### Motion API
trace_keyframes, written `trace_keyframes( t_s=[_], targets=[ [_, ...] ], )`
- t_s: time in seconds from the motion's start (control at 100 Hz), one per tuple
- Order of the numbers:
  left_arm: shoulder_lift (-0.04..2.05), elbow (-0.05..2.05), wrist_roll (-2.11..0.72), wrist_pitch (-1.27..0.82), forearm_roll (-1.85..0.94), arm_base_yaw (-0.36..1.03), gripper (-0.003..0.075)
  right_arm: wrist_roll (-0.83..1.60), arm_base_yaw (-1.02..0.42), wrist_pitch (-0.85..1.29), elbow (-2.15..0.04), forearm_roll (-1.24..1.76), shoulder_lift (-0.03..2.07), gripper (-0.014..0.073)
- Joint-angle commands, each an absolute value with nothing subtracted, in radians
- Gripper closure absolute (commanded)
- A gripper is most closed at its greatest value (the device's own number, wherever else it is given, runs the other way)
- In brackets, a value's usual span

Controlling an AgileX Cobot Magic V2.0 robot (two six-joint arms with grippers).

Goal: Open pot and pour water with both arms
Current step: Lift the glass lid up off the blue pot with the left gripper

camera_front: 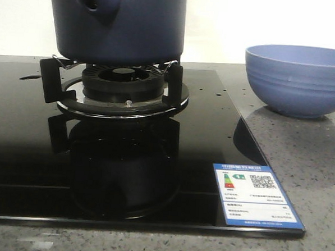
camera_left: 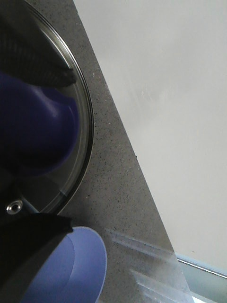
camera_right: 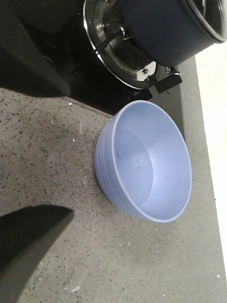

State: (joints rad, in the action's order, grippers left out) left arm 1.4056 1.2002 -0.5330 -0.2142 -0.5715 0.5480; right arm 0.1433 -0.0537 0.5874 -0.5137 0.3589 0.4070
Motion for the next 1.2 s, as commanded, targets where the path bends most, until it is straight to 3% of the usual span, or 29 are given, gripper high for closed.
trace_keyframes(
  t_s=[0.0, 1.19],
  targets=[
    [1.388, 1.228, -0.527, -0.147, -0.568, 0.549, 0.0201, 0.157, -0.054, 0.540, -0.550, 0.370, 0.422, 0.0153],
    [1.359, 1.234, -0.527, -0.154, -0.529, 0.527, 0.0162, 0.157, -0.054, 0.552, -0.550, 0.370, 0.422, 0.0153]
  ],
)
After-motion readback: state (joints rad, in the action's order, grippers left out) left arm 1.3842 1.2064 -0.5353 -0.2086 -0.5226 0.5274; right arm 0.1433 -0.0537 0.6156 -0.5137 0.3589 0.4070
